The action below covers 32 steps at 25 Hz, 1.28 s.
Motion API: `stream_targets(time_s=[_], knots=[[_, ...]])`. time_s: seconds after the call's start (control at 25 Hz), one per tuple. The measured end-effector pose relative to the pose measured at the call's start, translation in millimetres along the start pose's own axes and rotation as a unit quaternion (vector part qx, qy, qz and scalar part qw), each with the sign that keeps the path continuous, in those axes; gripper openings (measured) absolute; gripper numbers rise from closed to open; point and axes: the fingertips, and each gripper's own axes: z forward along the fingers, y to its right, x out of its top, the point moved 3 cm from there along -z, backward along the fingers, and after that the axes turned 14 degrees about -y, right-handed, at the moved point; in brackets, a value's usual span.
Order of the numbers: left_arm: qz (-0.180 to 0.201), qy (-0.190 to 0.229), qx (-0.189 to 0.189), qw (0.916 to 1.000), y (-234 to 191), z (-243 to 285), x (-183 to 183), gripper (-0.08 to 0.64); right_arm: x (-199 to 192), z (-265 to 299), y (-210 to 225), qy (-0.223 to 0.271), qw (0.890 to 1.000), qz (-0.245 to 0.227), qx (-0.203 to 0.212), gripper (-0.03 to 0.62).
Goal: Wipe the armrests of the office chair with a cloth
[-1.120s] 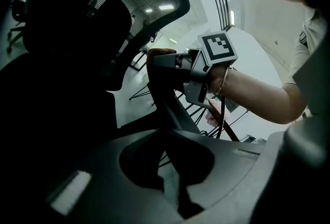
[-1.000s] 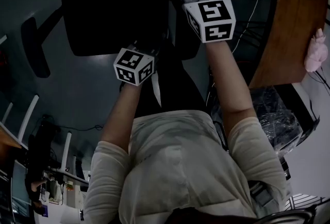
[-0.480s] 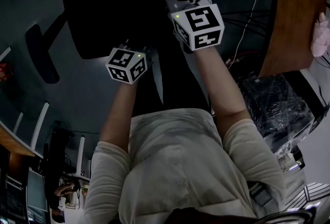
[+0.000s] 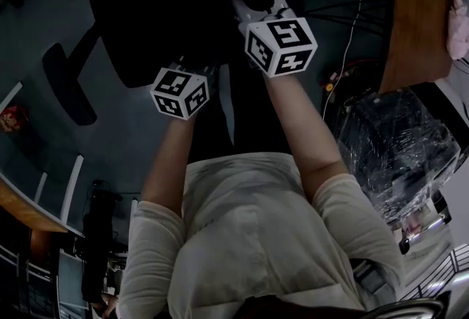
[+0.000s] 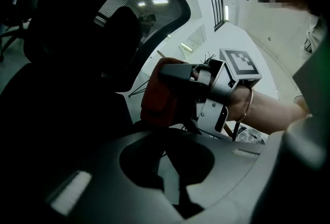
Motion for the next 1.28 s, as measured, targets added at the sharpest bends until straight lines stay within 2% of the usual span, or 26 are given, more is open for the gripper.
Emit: stream_targets(time_s=[0.12, 0.2, 0.28, 0.36, 0.44, 0.56, 0.8, 1.04, 1.28], knots=[[0.009, -0.008, -0.008, 0.9999, 0.1, -1.7, -3.5, 0.012, -7.6, -10.7, 5.9, 0.010, 0.997, 0.006, -0.072, 0.057], [0.015, -0.014, -0.013, 0.9997, 0.7, -3.5, -8.1, 0.012, -16.7, -18.7, 15.6, 0.015, 0.992, 0.077, -0.100, 0.057], [0.017, -0.017, -0.017, 0.9996, 1.7, -6.9, -14.2, 0.012, -31.7, -27.0, 27.2, 0.013, 0.978, 0.173, -0.119, 0.057], [0.018, -0.021, -0.023, 0.9994, 4.1, -9.9, -21.6, 0.012, -45.6, -36.1, 33.4, 0.007, 0.963, 0.227, -0.146, 0.055], [0.023, -0.028, -0.030, 0.9989, 7.0, -11.8, -28.5, 0.012, -56.6, -43.7, 34.3, 0.001, 0.954, 0.245, -0.171, 0.054], [0.032, -0.038, -0.037, 0.9981, 9.1, -15.2, -39.6, 0.012, -74.0, -50.8, 30.3, 0.001, 0.947, 0.265, -0.182, 0.054], [0.045, -0.044, -0.038, 0.9973, 8.6, -21.6, -52.2, 0.014, -100.6, -63.0, 18.2, 0.001, 0.947, 0.264, -0.182, 0.054], [0.054, -0.035, -0.034, 0.9974, 21.4, -21.0, -61.9, 0.014, -126.7, -80.2, 4.5, -0.010, 0.961, 0.224, -0.159, 0.054], [0.048, -0.005, -0.020, 0.9986, 36.2, -22.8, -73.7, 0.014, -166.6, -96.5, -5.9, -0.037, 0.969, 0.201, -0.136, 0.054]])
